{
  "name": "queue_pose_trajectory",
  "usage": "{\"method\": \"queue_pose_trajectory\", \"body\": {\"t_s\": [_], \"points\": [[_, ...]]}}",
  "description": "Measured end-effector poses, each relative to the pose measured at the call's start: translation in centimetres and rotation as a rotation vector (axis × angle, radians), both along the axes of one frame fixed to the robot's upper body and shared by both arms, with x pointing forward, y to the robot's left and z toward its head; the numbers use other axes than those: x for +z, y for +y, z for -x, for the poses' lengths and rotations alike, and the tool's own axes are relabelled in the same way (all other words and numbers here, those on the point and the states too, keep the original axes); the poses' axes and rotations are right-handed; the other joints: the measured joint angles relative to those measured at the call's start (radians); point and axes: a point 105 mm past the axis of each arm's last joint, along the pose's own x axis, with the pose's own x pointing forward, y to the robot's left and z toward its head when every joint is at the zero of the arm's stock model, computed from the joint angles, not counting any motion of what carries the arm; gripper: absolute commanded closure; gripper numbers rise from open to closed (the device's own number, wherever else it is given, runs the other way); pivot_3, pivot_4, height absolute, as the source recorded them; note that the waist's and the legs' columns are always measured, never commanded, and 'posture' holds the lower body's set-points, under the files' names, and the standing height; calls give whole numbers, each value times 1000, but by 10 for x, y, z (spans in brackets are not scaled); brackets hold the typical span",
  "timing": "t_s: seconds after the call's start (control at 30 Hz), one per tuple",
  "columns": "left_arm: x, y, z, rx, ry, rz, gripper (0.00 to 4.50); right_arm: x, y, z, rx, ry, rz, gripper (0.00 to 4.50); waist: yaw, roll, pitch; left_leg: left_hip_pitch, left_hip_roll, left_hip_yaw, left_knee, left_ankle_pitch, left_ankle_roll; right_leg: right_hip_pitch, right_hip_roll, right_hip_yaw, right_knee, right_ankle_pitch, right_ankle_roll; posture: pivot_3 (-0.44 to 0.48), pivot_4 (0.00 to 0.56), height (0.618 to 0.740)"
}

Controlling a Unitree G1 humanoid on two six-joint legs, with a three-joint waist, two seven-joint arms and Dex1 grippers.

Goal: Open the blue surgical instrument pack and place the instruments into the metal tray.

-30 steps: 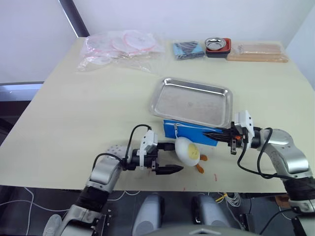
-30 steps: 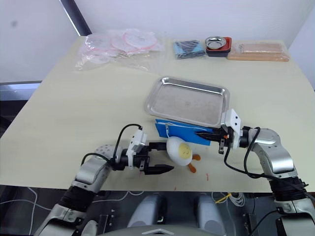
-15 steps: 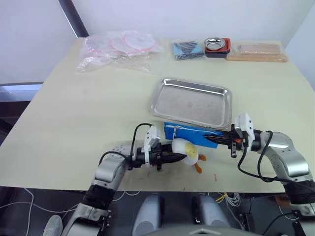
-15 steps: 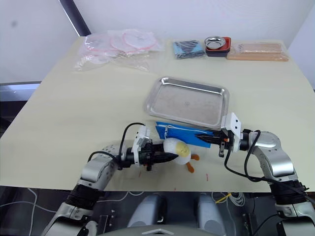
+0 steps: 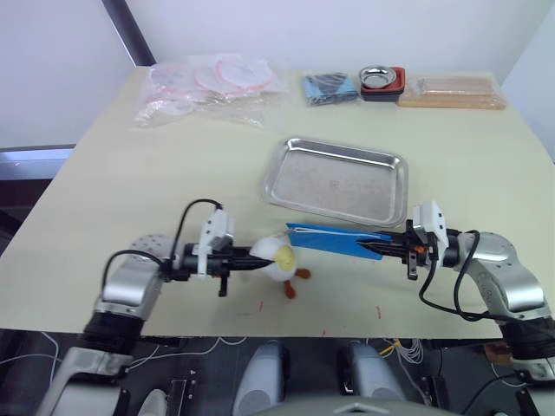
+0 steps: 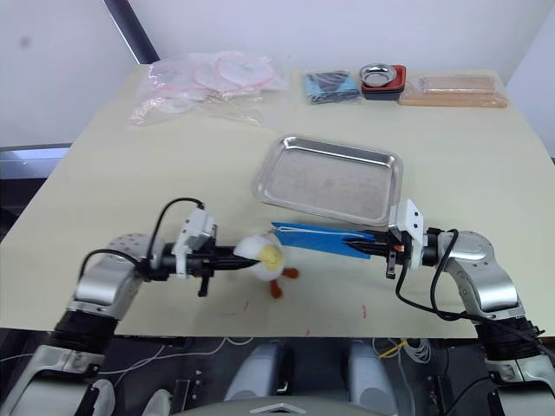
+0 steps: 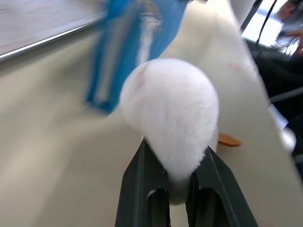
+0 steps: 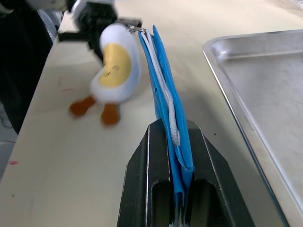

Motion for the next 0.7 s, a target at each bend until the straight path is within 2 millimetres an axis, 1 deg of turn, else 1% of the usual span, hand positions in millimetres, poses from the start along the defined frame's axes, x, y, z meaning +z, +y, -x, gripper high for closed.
{"method": "queue_pose_trajectory", "body": {"t_s": [0.13,0.3,0.5,0.57,0.7], "points": [[5,14,-16,41,-18,-65,4422,1,2,0,10,-3,2,4500,0,0,0,-1,0,1,0,0,0,-1,0,0,0,0,0,0,150,740],[2,25,-19,13,-41,-193,4422,1,5,2,24,0,-4,4500,-8,0,0,0,1,2,-1,0,0,-2,2,2,0,0,0,0,150,740],[0,26,-21,12,-41,-222,4422,3,8,3,31,12,-23,4500,-15,0,0,1,2,3,-1,0,0,-1,3,3,2,0,0,0,150,740],[-1,26,-21,28,-23,-218,4422,6,12,4,33,33,-65,4500,-16,0,0,1,2,3,-1,0,0,-1,2,3,2,0,0,0,150,740],[-2,25,-21,32,-22,-214,4422,11,12,4,31,59,-113,4500,-16,0,0,1,2,3,-1,0,0,-1,2,3,1,0,0,0,150,740]]}}
